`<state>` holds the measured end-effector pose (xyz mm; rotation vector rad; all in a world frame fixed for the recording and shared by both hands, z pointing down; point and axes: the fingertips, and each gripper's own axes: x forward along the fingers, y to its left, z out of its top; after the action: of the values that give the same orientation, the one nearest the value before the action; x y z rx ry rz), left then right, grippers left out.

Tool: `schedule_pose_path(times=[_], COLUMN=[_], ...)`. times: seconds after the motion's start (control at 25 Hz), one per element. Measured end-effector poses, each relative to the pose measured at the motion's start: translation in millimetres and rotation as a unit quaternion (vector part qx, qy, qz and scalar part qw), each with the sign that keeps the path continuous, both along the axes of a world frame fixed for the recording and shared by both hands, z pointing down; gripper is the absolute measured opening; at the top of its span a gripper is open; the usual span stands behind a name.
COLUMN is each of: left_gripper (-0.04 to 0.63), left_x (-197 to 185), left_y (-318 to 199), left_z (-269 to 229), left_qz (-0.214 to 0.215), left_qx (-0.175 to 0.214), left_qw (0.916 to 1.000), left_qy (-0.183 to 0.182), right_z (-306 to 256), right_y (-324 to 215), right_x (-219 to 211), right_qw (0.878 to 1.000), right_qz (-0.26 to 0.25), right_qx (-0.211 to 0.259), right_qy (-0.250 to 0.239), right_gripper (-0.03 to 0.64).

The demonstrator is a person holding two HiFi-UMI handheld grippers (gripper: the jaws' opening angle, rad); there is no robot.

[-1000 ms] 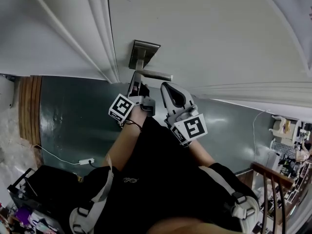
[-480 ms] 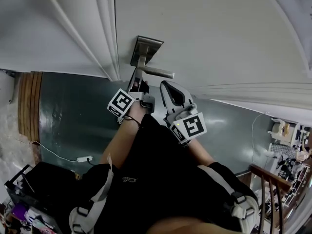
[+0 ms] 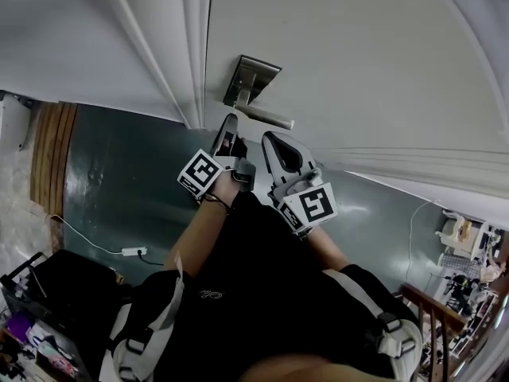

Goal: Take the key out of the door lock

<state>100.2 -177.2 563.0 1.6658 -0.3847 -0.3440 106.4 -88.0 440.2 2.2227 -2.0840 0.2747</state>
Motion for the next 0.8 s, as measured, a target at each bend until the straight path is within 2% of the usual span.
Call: schedule_pose_path(times=[0.12, 0.2, 0.36, 0.48, 0.8], left_gripper=[0.035, 0.035, 0.035, 0.035, 0.035], left_x=[-10.5, -17.0, -35.1, -49.4, -107.7], left_y=[-2.2, -3.9, -8.6, -13.5, -29.6], left_z=[2.2, 2.4, 5.0, 4.3, 0.4], left_qz=[-0.006, -0.015, -0.037, -0.058, -0.13], left_qx=[0.011, 0.015, 0.019, 0.022, 0.032], left_qw=[0.9997, 0.9997, 0.9987, 0.9977, 0.9897], left_qy=[-0.022, -0.015, -0.03, -0.027, -0.048], right_z=[3.1, 5.3, 8.9, 11.1, 14.7], right_y=[-4.6, -7.7, -15.7, -23.6, -49.4], right_x=[-4.7, -8.9, -18.3, -26.3, -62.1], right_qw=[1.0, 1.0, 0.999, 0.997, 0.989], right_qz=[-0.015, -0.027, -0.054, -0.076, -0.149], right_qx=[-0.002, -0.004, -0.007, -0.007, -0.009], right_qy=[-0.003, -0.005, -0.008, -0.011, -0.014], right_gripper=[0.008, 0.008, 0.008, 0.008, 0.008])
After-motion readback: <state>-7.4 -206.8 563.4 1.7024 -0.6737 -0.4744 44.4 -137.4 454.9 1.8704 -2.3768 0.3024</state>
